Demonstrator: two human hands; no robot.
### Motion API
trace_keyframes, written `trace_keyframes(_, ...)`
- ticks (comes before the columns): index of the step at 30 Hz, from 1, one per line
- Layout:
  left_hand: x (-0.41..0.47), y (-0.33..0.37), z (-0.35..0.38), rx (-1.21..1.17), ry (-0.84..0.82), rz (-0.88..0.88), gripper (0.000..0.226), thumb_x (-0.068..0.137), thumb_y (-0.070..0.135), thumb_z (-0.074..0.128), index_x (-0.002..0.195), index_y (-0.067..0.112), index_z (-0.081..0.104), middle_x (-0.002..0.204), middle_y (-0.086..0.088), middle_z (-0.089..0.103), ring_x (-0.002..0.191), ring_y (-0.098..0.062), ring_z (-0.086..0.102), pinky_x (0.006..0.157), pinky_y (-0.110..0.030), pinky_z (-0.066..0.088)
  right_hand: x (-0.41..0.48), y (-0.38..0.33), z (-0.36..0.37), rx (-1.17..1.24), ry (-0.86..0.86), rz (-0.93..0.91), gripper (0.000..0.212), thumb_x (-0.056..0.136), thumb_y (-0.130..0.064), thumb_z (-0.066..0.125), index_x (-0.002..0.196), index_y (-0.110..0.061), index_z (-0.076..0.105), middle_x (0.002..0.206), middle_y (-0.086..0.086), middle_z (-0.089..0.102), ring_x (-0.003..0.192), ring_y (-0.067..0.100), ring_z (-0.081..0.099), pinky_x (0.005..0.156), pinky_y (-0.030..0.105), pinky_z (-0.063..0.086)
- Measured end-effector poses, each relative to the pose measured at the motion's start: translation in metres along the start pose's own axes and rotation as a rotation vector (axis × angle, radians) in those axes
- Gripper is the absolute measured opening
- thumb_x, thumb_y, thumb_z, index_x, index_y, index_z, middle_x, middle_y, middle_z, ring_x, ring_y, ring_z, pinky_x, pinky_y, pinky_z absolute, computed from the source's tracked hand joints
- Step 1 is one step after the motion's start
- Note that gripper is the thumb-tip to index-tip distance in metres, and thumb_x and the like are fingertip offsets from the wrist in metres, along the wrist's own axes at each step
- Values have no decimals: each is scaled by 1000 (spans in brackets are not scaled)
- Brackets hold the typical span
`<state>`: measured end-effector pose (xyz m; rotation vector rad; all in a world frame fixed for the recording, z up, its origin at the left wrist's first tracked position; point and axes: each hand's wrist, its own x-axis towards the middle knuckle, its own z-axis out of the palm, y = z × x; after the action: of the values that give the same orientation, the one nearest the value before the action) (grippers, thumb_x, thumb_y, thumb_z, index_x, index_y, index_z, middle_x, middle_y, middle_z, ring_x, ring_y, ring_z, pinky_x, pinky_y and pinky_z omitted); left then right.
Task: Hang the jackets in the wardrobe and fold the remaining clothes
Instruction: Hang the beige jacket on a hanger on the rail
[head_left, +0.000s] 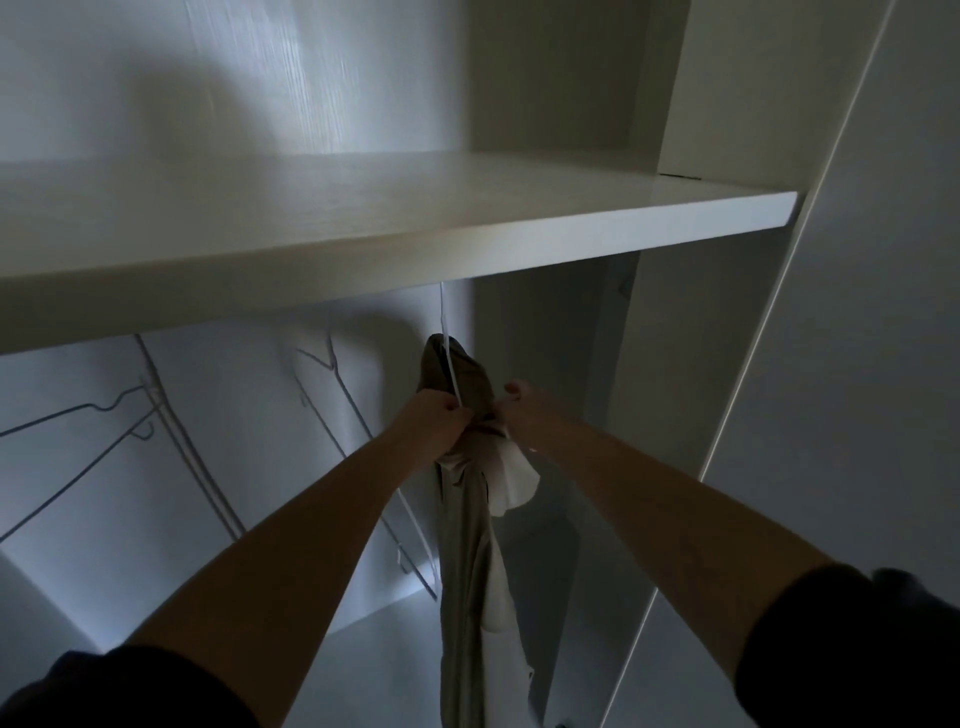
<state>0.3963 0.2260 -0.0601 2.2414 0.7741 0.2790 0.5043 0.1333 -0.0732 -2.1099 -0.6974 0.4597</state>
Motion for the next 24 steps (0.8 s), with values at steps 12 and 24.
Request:
trace_keyframes(12,5,-6,-24,10,-81,-111,31,93,16,57,117,-3,59,103,-17,59,95,-27,57,71,-25,46,40,-34,23,152,242,68,29,91,-13,52,113,0,67,116,21,64,109,36,61,95,41,51)
trace_keyframes(24,0,-12,-19,31,-94,58,38,99,26,45,63,14,53,68,-4,51,63,-15,48,53,-23,32,32,-17,37,-77,221,-167,34,88,-13,47,119,-17,61,105,2,62,91,18,56,71,21,38)
